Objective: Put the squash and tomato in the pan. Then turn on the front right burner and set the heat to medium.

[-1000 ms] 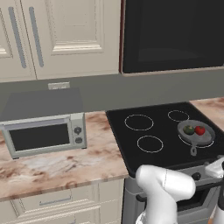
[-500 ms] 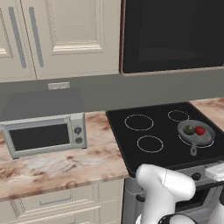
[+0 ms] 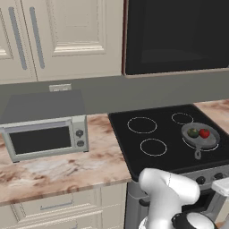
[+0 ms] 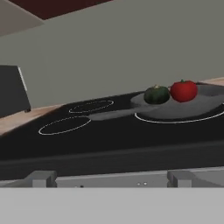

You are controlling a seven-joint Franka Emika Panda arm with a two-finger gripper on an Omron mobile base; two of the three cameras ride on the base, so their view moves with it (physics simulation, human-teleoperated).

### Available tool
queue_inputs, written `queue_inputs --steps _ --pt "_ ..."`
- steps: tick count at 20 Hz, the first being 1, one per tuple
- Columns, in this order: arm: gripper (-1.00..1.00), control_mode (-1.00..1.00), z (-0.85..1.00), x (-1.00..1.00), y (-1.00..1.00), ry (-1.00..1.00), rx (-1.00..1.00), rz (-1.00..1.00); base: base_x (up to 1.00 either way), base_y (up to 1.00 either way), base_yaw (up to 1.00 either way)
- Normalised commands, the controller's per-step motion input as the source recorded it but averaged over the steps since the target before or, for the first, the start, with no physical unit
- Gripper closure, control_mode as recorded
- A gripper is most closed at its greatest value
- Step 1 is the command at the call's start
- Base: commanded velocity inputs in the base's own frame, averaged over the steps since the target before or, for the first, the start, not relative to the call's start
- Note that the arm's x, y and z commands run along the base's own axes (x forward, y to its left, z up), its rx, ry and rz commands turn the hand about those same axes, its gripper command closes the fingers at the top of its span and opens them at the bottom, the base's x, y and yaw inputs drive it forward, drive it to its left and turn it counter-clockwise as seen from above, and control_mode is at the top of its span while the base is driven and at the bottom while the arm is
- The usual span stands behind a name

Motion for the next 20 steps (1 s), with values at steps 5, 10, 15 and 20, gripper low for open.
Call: queue_inputs --steps 5,10,15,20 --pt "-1.0 -1.0 -0.21 0.0 0.0 -0.08 0.0 0.0 0.0 0.0 0.0" --pt "-1.0 -1.0 -0.4 0.11 0.0 -0.04 0.0 0.0 0.0 0.0 0.0" --pt "-1.0 -1.0 -0.35 0.17 0.0 -0.03 0.0 0.0 0.0 0.0 0.0" --pt "-1.0 -1.0 -0.1 0.12 0.0 -0.01 0.0 0.0 0.0 0.0 0.0"
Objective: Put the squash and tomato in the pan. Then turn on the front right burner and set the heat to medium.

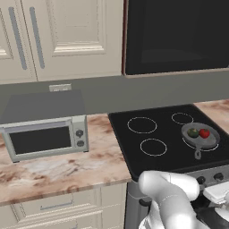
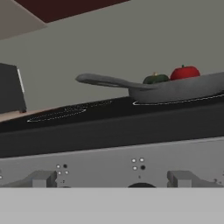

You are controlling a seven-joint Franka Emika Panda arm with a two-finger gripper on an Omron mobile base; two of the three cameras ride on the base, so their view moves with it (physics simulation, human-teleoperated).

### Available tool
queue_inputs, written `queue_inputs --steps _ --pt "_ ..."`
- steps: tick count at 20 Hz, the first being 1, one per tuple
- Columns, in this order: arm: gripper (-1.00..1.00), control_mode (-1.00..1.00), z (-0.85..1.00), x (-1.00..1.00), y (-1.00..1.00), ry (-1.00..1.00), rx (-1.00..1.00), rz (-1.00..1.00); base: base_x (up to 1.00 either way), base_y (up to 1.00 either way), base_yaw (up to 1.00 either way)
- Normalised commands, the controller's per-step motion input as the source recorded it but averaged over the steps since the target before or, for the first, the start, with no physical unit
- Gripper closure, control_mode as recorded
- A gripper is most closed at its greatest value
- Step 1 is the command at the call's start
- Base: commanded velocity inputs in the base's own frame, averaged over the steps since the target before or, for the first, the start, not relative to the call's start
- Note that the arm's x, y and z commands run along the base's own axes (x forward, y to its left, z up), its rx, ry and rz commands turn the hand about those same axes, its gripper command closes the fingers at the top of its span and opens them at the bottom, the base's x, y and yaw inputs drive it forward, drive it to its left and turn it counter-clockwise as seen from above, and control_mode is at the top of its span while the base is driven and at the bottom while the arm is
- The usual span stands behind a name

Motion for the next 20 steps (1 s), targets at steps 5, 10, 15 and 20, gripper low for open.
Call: queue_inputs --steps 5,10,15,20 --pt "-1.0 -1.0 -0.08 0.06 -0.03 -0.02 -0.01 -0.07 0.0 0.0 0.0" --pt "-1.0 -1.0 -0.08 0.02 0.0 -0.03 0.0 -0.09 0.0 0.0 0.0" --pt "-1.0 -1.0 0.0 0.11 0.0 0.0 0.0 -0.09 0.0 0.0 0.0" --pt "-1.0 -1.0 0.0 0.25 0.0 0.0 0.0 -0.1 0.0 0.0 0.0"
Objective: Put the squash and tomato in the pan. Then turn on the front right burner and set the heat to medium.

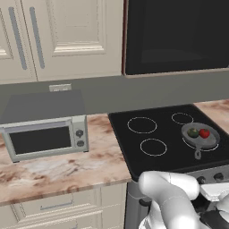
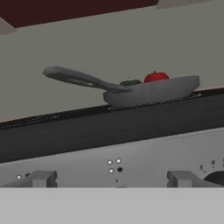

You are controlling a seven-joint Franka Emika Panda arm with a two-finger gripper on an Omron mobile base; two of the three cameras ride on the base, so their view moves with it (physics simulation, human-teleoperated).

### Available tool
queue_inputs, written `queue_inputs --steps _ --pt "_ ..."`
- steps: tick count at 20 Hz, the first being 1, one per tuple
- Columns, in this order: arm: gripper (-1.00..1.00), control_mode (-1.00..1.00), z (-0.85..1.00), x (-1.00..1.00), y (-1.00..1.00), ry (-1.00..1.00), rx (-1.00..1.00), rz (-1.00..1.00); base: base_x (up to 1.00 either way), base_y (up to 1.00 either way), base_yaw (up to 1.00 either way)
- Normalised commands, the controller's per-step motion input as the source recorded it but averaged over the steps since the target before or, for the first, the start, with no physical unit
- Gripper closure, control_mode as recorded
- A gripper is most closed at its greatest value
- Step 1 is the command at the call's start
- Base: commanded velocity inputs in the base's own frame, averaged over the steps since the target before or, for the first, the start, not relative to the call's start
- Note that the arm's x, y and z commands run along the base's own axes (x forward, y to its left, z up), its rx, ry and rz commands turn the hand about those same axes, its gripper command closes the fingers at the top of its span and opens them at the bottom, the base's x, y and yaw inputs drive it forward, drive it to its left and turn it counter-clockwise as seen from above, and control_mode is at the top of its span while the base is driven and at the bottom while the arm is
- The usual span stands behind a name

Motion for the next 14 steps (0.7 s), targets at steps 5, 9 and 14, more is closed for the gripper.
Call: queue_inputs --steps 5,9,14 --pt "-1.0 -1.0 0.0 0.12 0.07 0.0 0.0 -0.05 0.0 0.0 0.0" --pt "-1.0 -1.0 -0.07 0.0 0.02 0.0 0.0 0.0 0.0 0.0 0.0" --pt "-1.0 -1.0 -0.2 0.0 0.0 0.0 0.0 0.0 0.0 0.0 0.0"
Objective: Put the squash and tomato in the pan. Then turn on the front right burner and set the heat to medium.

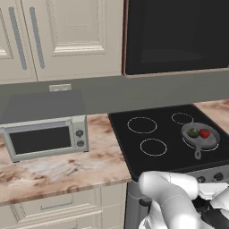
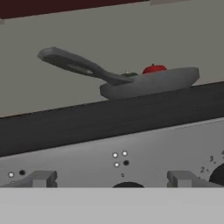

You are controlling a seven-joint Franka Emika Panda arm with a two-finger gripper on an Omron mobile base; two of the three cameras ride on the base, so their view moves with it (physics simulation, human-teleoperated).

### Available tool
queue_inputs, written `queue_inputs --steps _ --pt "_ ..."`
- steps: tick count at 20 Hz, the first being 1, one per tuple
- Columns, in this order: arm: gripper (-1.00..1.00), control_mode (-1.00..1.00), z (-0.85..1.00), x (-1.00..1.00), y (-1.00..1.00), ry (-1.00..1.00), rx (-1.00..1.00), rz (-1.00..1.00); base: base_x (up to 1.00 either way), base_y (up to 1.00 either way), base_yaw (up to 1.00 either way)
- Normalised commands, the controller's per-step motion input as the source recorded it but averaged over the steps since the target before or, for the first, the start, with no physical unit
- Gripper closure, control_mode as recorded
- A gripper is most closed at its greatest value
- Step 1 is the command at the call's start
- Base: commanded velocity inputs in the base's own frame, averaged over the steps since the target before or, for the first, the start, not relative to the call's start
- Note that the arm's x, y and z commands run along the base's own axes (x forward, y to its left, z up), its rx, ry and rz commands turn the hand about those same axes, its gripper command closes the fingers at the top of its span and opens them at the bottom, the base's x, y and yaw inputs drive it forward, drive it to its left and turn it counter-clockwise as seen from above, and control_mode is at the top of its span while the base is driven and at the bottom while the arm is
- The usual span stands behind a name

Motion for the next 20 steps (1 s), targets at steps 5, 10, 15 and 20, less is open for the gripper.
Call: queue_inputs --steps 5,10,15,20 --pt "-1.0 -1.0 -0.22 0.0 0.0 0.0 0.0 0.02 0.0 0.0 0.0" --pt "-1.0 -1.0 -0.23 0.0 0.0 0.0 0.0 0.0 0.0 0.0 0.0" --pt "-1.0 -1.0 -0.19 0.01 0.0 0.0 0.0 0.0 0.0 0.0 0.0" --pt "-1.0 -1.0 -0.1 0.15 -0.12 0.0 0.0 0.0 0.0 0.0 0.0"
